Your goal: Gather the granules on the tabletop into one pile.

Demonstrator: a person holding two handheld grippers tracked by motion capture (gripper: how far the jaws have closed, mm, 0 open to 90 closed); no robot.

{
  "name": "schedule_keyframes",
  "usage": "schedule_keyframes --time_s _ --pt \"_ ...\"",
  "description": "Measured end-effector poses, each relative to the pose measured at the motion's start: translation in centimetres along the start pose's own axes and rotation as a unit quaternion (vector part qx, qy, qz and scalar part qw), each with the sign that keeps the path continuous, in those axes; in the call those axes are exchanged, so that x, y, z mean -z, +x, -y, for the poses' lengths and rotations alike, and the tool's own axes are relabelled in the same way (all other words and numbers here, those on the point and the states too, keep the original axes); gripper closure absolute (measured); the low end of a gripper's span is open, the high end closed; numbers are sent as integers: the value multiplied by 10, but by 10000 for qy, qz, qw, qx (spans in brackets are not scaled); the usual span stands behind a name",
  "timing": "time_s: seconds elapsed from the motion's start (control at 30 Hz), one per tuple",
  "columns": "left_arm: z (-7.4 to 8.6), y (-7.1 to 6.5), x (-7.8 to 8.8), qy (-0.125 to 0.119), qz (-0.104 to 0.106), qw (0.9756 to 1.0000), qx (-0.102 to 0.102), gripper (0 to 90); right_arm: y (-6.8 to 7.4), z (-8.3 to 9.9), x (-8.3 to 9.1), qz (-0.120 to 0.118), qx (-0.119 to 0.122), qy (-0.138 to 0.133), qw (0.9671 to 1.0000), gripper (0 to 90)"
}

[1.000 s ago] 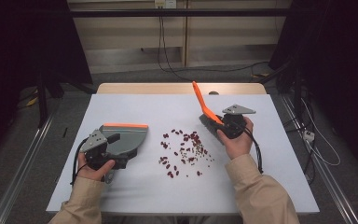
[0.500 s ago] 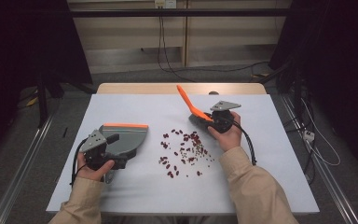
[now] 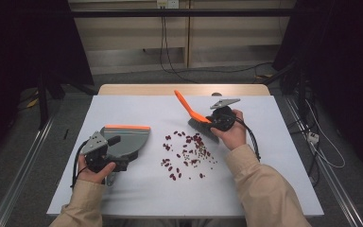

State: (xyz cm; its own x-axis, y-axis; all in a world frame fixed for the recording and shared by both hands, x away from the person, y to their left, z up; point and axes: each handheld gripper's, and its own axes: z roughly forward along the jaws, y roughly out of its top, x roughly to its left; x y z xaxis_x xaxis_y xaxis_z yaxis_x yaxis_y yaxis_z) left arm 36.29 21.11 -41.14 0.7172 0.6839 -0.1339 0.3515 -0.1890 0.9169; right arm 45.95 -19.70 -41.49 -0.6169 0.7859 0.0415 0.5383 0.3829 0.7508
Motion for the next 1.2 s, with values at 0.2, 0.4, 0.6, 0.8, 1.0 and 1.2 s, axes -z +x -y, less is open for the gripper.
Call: schedule_keyframes --time_s 0.2,0.4,0.6,0.8,1.0,1.2 --pt "0 -1 0 2 11 10000 -3 60 1 -7 -9 -113 74 339 9993 696" --pt "0 1 -1 -4 6 10000 28 59 -1 -7 -12 -210 150 442 9987 712" --pt "0 0 0 -7 -7 10000 40 60 -3 -9 -11 -200 504 196 9983 714" --pt "1 5 3 -28 -47 10000 78 60 -10 -10 -22 -235 650 -90 9976 714" --pt "1 6 4 -38 -69 9999 101 60 6 -6 -22 -486 1176 53 9919 714" --pt "1 6 4 -58 -87 9999 114 60 18 1 -12 -777 1647 163 9831 712"
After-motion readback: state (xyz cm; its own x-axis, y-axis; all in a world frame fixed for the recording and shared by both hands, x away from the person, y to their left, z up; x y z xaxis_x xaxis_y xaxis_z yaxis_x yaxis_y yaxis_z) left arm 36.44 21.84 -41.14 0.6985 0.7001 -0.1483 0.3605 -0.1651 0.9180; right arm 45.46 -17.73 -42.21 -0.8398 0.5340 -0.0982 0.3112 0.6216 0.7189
